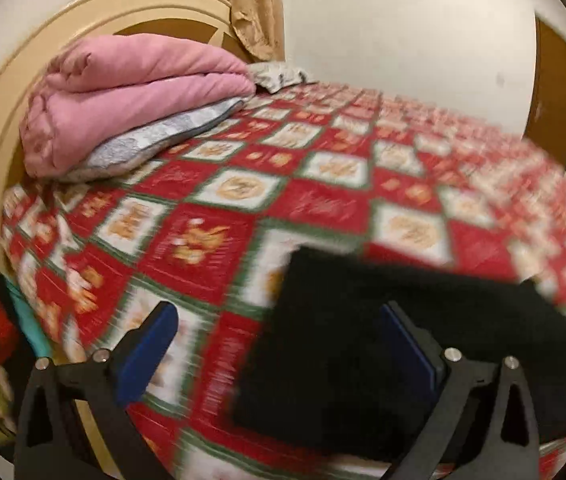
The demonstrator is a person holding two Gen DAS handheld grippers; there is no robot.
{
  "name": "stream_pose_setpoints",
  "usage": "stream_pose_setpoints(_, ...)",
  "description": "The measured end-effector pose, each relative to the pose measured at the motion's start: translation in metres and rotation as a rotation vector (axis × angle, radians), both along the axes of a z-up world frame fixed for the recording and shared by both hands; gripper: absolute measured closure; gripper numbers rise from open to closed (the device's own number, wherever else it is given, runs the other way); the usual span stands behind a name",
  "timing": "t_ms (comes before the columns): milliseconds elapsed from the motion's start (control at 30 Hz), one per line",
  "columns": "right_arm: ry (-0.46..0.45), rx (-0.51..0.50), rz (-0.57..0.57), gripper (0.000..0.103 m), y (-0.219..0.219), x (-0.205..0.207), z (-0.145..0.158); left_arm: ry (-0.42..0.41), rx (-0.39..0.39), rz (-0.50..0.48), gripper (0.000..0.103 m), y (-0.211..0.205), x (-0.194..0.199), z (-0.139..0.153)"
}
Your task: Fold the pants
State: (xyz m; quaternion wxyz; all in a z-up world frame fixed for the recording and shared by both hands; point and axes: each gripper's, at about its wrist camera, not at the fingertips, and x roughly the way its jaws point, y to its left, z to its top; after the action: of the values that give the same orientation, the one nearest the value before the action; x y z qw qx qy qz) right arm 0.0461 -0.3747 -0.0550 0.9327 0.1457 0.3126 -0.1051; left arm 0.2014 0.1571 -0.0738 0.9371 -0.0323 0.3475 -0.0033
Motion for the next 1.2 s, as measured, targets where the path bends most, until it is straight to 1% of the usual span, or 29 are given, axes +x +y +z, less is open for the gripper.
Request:
stream_pose_setpoints(33, 0.013, 0.007, -0.075, 0.051, -0.026, -0.012, 0.001, -0.002, -0.042, -0.020, 0.001, -0.010, -0.005, 0.003)
stream_pose_setpoints(100, 0.010, 0.057, -0.237, 0.051, -0.088, -0.040, -0.002, 0.003, -0.084, -0.083, 0.001, -0.035, -0.011, 0.007)
stream_pose_setpoints(167, 0.022, 0.074, -0.362, 0.051, -0.134, -0.064, -0.003, 0.004, -0.085, -0.150, 0.001, -0.069, -0.019, 0.008)
stream_pose_setpoints(267, 0.041, 0.085, -0.490, 0.051, -0.184, -0.088, -0.008, 0.018, -0.106, -0.258, 0.001, -0.121, -0.030, 0.004)
stream_pose_setpoints(333, 0.064, 0.096, -0.526, 0.051, -0.209, -0.096, -0.013, 0.052, -0.122, -0.332, 0.001, -0.156, -0.036, -0.003)
stream_pose_setpoints(400, 0.093, 0.135, -0.521, 0.051, -0.228, -0.093, -0.023, 0.079, -0.116, -0.383, 0.001, -0.185, -0.041, -0.007)
stream_pose_setpoints(467, 0.110, 0.158, -0.499, 0.051, -0.234, -0.085, -0.031, 0.100, -0.117, -0.445, 0.001, -0.211, -0.049, -0.009)
stream_pose_setpoints(533, 0.128, 0.134, -0.458, 0.052, -0.239, -0.077, -0.037, 0.106, -0.095, -0.502, 0.001, -0.239, -0.059, -0.010)
stream_pose_setpoints(567, 0.147, 0.109, -0.438, 0.069, -0.238, -0.069, -0.038, 0.111, -0.079, -0.530, 0.001, -0.252, -0.064, -0.010)
stream_pose_setpoints(600, 0.173, 0.109, -0.411, 0.087, -0.239, -0.061, -0.041, 0.116, -0.061, -0.555, 0.001, -0.264, -0.069, -0.011)
stream_pose_setpoints(700, 0.195, 0.066, -0.388, 0.087, -0.234, -0.051, -0.042, 0.115, -0.008, -0.603, 0.001, -0.289, -0.086, -0.014)
stream_pose_setpoints(800, 0.193, -0.016, -0.335, 0.088, -0.225, -0.043, -0.032, 0.115, 0.015, -0.654, 0.001, -0.305, -0.099, -0.015)
stream_pose_setpoints(867, 0.184, -0.042, -0.320, 0.088, -0.224, -0.041, -0.026, 0.123, 0.025, -0.668, 0.001, -0.313, -0.102, -0.016)
stream_pose_setpoints(1033, 0.158, -0.035, -0.304, 0.088, -0.235, -0.039, -0.022, 0.132, 0.015, -0.692, 0.001, -0.326, -0.108, -0.016)
stream_pose_setpoints(1100, 0.175, -0.049, -0.281, 0.088, -0.237, -0.033, -0.027, 0.135, 0.021, -0.699, 0.001, -0.331, -0.112, -0.019)
stream_pose_setpoints(1133, 0.205, -0.025, -0.267, 0.088, -0.241, -0.028, -0.033, 0.143, 0.019, -0.703, 0.001, -0.333, -0.113, -0.022)
stream_pose_setpoints(1167, 0.212, 0.013, -0.261, 0.087, -0.248, -0.025, -0.037, 0.154, 0.019, -0.710, 0.001, -0.337, -0.114, -0.026)
stream_pose_setpoints(1200, 0.196, 0.049, -0.264, 0.079, -0.253, -0.027, -0.037, 0.152, 0.027, -0.710, 0.001, -0.340, -0.116, -0.029)
